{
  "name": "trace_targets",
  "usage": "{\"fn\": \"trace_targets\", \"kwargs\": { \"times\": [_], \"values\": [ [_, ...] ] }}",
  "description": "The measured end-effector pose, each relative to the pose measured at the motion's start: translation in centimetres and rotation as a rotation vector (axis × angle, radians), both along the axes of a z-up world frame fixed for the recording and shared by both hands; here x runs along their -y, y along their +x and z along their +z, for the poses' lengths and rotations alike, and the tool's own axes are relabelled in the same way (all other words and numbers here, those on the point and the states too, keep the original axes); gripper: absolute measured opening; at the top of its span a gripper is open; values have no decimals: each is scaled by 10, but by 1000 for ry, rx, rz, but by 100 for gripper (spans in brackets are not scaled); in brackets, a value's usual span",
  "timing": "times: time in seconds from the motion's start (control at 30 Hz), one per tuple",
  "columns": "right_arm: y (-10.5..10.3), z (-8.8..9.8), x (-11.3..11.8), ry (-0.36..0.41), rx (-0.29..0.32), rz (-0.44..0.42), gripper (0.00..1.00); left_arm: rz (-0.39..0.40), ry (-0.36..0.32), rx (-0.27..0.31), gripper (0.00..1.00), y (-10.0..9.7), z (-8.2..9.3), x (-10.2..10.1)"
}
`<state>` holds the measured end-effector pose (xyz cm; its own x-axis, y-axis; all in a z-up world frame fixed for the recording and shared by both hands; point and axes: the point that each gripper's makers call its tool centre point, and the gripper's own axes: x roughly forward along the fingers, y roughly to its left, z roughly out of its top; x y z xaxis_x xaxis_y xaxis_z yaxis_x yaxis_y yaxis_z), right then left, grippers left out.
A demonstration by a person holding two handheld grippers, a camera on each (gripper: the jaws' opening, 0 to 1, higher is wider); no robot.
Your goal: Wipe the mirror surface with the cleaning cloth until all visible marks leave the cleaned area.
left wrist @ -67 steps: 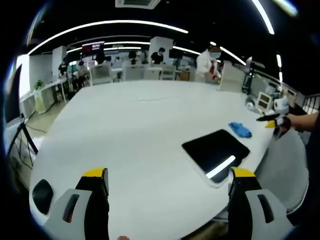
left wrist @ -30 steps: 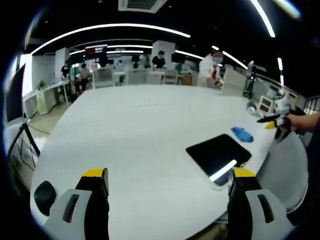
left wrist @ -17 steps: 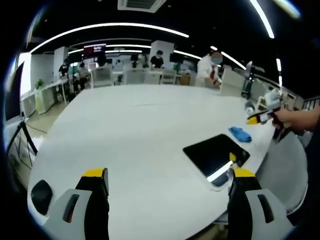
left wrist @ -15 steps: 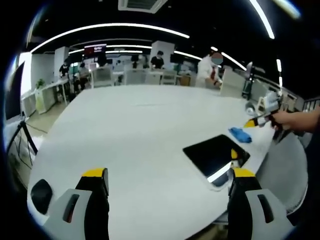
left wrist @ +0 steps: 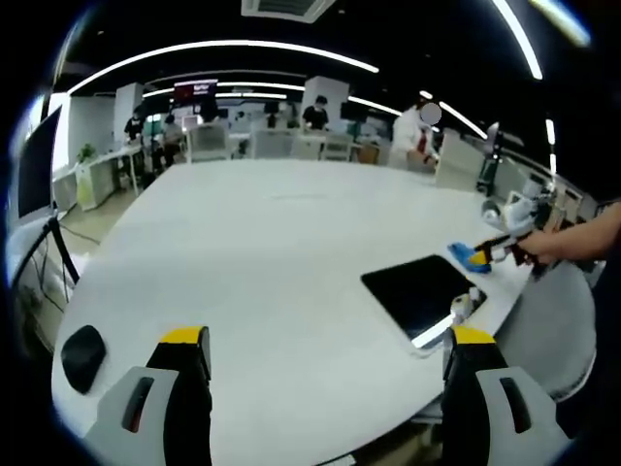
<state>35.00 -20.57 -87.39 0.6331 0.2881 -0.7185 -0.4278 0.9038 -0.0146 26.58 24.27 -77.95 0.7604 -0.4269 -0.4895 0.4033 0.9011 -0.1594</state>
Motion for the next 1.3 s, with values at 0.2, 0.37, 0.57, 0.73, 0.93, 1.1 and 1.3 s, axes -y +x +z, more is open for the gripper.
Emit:
{"fn": "trace_targets", "kwargs": {
  "times": [0.2, 0.37, 0.57, 0.73, 0.93, 1.1, 1.3],
  "values": [
    [-1, -2, 3, 16, -64, -73, 2, -6, -8, 3, 100, 0, 1, 8],
    [-4, 10, -9, 124, -126, -132, 2, -20, -9, 1, 100, 0, 1, 10],
    [10, 54, -45, 228, -92, -145, 3, -35, -6, -3, 100, 0, 4, 11],
    [22, 76, -88, 286, -84, -92, 3, -23, -12, -23, 100, 7, -3, 7],
    [26, 21, -114, 160, -128, -30, 2, -61, -4, -22, 100, 10, -3, 16],
    [19, 3, -119, 45, -44, 29, 1, -72, 5, -27, 100, 6, -1, 13],
    [23, 7, -118, 91, -100, -48, 0, -49, 9, -30, 100, 4, -7, 3]
  ]
}}
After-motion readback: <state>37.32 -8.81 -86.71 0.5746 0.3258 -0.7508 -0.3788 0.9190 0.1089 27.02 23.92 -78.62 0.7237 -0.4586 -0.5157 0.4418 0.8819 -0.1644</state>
